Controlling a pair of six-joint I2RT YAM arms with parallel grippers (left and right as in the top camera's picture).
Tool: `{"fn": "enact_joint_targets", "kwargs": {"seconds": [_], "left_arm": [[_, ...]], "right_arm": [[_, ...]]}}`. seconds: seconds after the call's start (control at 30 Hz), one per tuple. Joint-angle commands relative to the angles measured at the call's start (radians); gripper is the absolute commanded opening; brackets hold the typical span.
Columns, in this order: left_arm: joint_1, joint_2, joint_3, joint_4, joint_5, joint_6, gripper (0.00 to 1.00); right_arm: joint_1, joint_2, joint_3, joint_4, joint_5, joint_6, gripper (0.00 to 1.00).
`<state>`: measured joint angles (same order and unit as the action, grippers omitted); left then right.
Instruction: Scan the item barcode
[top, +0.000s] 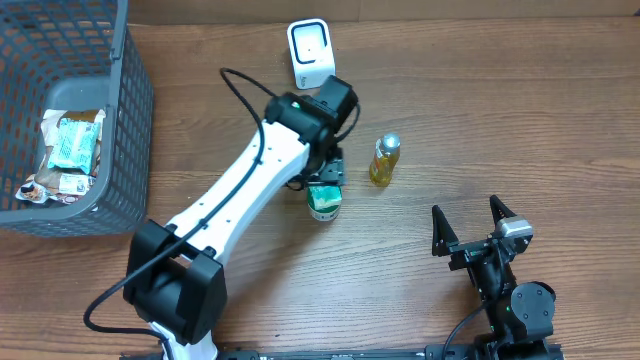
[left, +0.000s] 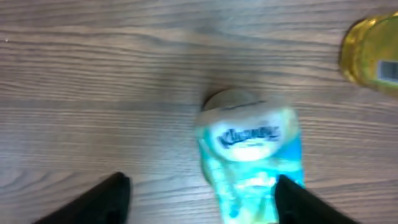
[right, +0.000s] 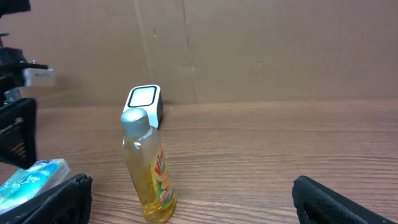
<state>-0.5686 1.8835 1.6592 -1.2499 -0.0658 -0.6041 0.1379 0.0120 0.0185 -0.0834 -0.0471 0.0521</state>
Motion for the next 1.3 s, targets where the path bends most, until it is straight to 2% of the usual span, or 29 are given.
{"fn": "enact_joint_targets", "kwargs": {"seconds": [0.0,0.1,0.3,0.67,0.8,1.0,1.07,1.13,1.17,1.23,1.27], "left_arm": [[0.028,0.005,0.015,-0.014,0.051,0.052,0.62],[0.055,0.005,0.015,-0.022,0.090,0.092,0.60],[0.102,0.005,0.011,-0.010,0.270,0.167,0.57],[0.097,0.005,-0.077,0.065,0.274,0.113,0.59],[0.091,0.005,-0.137,0.112,0.274,0.098,0.55],[0.090,0.005,-0.167,0.152,0.265,0.095,0.39],[0.090,0.005,-0.167,0.159,0.266,0.095,0.28],[0.090,0.005,-0.167,0.159,0.266,0.095,0.25],[0.090,0.005,-0.167,0.159,0.265,0.095,0.21],[0.090,0.005,-0.166,0.160,0.266,0.095,0.05],[0.090,0.005,-0.166,0.163,0.266,0.095,0.04]], "right_arm": [[-0.004,-0.009,-0.011,0.003,0.005,-0.001,1.00],[-0.004,-0.009,-0.011,0.003,0.005,-0.001,1.00],[-0.004,-0.009,-0.011,0.003,0.004,-0.001,1.00],[-0.004,-0.009,-0.011,0.003,0.004,-0.001,1.00],[-0.004,-0.009,-0.011,0.003,0.005,-0.001,1.00],[-0.004,-0.009,-0.011,0.003,0.004,-0.001,1.00],[-0.004,-0.009,-0.011,0.003,0.004,-0.001,1.00],[-0.004,-0.009,-0.011,0.003,0.005,-0.001,1.00],[-0.004,-0.009,-0.011,0.003,0.004,-0.001,1.00],[-0.004,-0.009,-0.011,0.003,0.004,-0.001,1.00],[-0.004,-0.009,-0.011,0.003,0.004,-0.001,1.00]]}}
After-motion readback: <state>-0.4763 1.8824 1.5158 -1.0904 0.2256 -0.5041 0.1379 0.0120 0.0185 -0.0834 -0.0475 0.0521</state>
